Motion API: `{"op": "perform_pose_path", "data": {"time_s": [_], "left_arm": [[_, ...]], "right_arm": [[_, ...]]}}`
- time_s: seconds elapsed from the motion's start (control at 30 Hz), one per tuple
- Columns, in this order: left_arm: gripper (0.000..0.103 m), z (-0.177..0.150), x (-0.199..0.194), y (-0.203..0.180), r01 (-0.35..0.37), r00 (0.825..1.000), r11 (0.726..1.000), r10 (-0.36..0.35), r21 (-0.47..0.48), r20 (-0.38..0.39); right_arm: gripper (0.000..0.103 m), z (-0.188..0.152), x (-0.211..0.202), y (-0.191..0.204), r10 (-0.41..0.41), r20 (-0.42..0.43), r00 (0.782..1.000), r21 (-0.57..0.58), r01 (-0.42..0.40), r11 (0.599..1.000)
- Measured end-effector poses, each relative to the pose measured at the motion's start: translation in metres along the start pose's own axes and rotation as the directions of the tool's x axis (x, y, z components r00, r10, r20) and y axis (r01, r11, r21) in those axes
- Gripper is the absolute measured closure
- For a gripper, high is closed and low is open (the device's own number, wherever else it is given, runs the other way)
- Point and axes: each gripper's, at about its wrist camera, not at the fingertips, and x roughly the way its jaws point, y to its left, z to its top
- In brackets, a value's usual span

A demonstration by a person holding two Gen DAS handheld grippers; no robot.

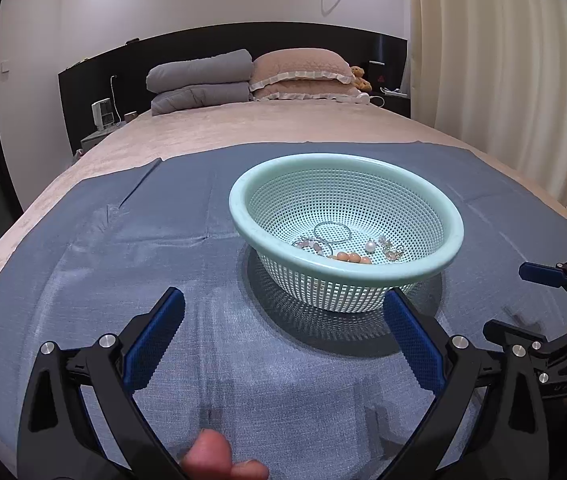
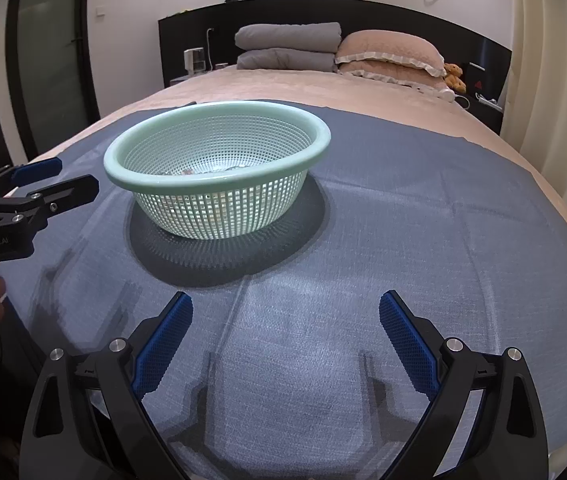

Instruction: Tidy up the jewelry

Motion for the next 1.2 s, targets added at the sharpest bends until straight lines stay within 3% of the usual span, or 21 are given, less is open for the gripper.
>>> {"op": "perform_pose_path", "data": {"time_s": [1.2], "left_arm": [[0.006,-0.003,-0.004,-0.009,-0.006,1.0,0.998,0.005,0.055,0.017]], "right_arm": [[0.013,0.002,0.001,0.0,0.0,0.016,1.0,-0.002,0.0,1.0]]}}
